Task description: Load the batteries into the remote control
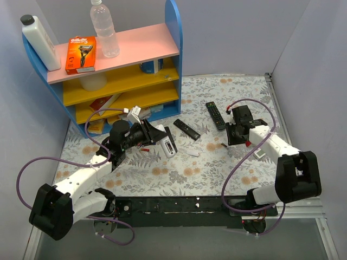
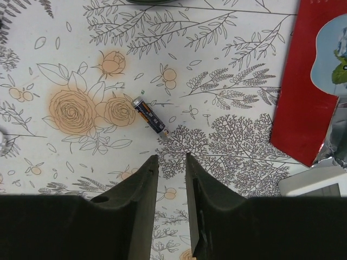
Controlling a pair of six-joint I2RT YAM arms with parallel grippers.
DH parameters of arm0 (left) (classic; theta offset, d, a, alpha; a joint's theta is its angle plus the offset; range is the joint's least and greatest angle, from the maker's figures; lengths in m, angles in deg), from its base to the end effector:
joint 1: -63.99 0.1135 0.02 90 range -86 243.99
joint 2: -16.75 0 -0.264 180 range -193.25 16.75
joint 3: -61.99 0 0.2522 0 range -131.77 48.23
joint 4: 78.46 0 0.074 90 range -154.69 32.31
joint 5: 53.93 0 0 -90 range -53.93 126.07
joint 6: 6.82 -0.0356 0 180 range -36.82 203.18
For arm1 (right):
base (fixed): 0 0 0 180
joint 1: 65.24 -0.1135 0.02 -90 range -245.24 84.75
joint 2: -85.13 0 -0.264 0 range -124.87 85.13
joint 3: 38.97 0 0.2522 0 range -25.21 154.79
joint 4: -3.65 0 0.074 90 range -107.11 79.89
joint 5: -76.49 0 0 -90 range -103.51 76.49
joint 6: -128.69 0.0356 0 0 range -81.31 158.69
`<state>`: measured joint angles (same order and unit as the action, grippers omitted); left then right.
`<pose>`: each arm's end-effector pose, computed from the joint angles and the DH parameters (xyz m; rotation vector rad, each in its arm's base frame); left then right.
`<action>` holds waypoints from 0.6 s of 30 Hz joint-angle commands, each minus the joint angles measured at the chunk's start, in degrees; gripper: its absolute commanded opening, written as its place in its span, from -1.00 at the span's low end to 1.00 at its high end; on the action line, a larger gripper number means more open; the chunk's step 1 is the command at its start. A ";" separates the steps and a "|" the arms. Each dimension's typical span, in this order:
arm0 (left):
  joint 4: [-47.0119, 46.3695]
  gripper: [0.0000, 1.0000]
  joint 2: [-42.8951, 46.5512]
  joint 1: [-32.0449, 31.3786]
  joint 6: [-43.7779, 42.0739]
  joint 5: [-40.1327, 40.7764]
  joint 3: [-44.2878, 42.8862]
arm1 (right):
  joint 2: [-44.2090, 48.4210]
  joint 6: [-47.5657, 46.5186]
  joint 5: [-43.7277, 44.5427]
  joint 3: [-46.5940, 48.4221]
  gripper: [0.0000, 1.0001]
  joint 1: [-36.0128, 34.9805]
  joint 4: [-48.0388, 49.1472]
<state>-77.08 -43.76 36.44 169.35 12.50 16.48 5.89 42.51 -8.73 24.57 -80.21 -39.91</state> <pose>0.2026 -0.1218 0.2480 -0.7811 2.0962 -1.6371 0.2611 0.0667 0.2105 -0.2228 2.5897 0.0096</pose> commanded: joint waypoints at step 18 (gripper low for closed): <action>0.69 -1.00 2.33 0.13 -1.62 -1.04 0.28 | -10.84 -3.46 -4.34 2.25 -0.34 0.37 2.20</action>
<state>-75.83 -43.34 36.44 168.67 12.39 16.79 -3.97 39.90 -11.92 24.68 -79.99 -38.65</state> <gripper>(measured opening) 0.243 0.330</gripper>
